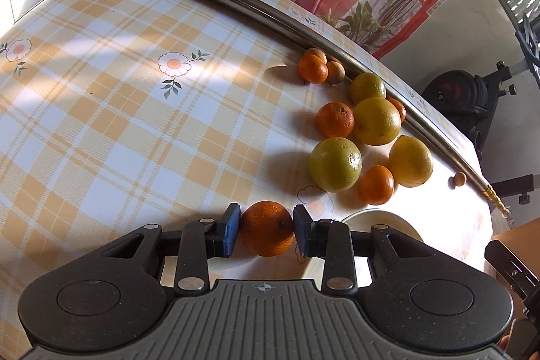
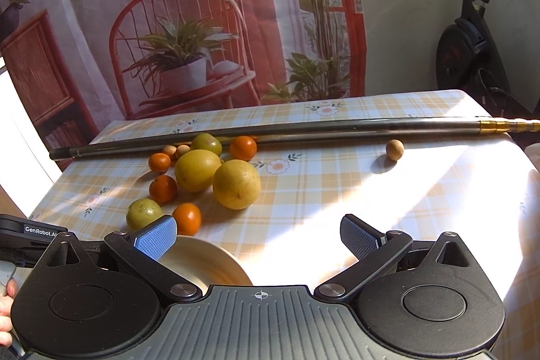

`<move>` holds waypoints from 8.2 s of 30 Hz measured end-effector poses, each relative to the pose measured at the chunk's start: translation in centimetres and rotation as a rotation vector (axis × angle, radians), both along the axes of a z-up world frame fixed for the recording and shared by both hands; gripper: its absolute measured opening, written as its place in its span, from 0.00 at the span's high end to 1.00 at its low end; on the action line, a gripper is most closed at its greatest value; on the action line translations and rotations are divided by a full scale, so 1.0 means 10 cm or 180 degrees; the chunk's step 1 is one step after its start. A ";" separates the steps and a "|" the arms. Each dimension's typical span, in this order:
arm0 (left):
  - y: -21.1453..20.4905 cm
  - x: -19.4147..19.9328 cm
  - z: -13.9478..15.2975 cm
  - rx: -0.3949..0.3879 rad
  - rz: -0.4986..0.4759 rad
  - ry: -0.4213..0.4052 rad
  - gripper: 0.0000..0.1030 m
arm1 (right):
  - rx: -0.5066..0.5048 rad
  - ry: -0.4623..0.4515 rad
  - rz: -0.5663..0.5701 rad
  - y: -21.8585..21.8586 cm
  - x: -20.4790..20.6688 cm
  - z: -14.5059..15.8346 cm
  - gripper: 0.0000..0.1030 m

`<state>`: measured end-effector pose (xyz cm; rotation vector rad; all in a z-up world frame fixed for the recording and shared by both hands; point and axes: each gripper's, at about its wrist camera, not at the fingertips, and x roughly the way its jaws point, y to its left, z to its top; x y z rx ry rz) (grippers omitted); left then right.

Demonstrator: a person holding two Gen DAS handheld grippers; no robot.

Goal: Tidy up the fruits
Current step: 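Lower the left tool onto a small orange mandarin and close on it, then grasp a large yellow grapefruit with the right tool while the left tool holds the mandarin, then carry grapefruit and mandarin onto the white plate and open both tools, then grasp another mandarin with the left tool while the right tool approaches a brown fruit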

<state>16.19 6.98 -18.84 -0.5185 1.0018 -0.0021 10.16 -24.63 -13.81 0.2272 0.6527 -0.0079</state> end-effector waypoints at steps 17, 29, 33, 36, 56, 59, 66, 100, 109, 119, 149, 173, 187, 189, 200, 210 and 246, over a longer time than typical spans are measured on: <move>0.06 0.03 0.01 0.0233 -0.0099 -0.0043 0.64 | 0.0041 0.0039 -0.0017 -0.02 0.04 -0.04 0.00; -0.06 -0.13 0.02 0.0628 -0.0178 -0.0383 0.64 | -0.0111 -0.0021 0.0058 0.03 0.08 -0.10 0.00; -0.05 -0.17 -0.03 0.0660 -0.0247 -0.0456 0.64 | -0.0192 -0.0067 0.0098 0.04 0.15 -0.11 0.00; -0.07 -0.22 -0.03 0.0727 -0.0291 -0.0552 0.64 | -0.0222 -0.0156 0.0154 0.04 0.22 -0.10 0.01; -0.06 -0.30 -0.09 0.0868 -0.0426 -0.0871 0.64 | -0.0530 -0.0026 0.0521 0.32 1.20 -0.52 0.28; -0.08 -0.32 -0.09 0.0916 -0.0465 -0.0911 0.63 | -0.0510 0.0049 0.0538 0.33 1.28 -0.58 0.35; -0.14 -0.36 -0.10 0.1062 -0.0500 -0.1005 0.63 | -0.0249 0.0270 0.0618 0.27 1.39 -0.67 0.50; -0.22 -0.61 0.14 0.1199 -0.0526 -0.1306 0.63 | -0.0103 -0.0002 0.0593 0.29 0.70 -0.32 0.51; -0.46 -0.78 0.24 0.1039 -0.0843 -0.1477 0.63 | -0.0136 -0.0105 0.0597 0.44 0.09 -0.24 0.51; -0.66 -0.88 0.08 0.1031 -0.1196 -0.1379 0.63 | -0.0100 -0.0035 0.0428 0.42 -0.39 -0.43 0.50; -0.75 -0.86 -0.08 0.1146 -0.1352 -0.1195 0.63 | -0.0276 0.0069 0.0435 0.50 -0.48 -0.56 0.50; -0.77 -0.92 -0.02 0.1169 -0.1372 -0.1332 0.46 | -0.0195 -0.0008 0.0412 0.46 -0.53 -0.51 0.46; -0.68 -0.95 0.46 0.1881 -0.0860 -0.1663 0.12 | -0.0241 -0.0322 0.0413 0.37 -0.54 -0.21 0.34; -0.69 -0.94 0.52 0.1924 -0.0921 -0.1702 0.11 | -0.0304 -0.0352 0.0407 0.36 -0.52 -0.14 0.25; -0.56 -0.65 0.72 0.1775 -0.0981 -0.1602 0.09 | -0.0665 -0.0372 0.0382 0.14 -0.26 0.15 0.23; -0.38 -0.39 0.77 0.1416 -0.0835 -0.1571 0.07 | -0.0677 -0.0459 0.0236 -0.28 0.01 0.26 0.16; -0.25 0.58 0.35 0.0863 -0.0909 -0.1112 0.48 | -0.0393 -0.0268 0.0189 -0.64 0.51 -0.16 0.16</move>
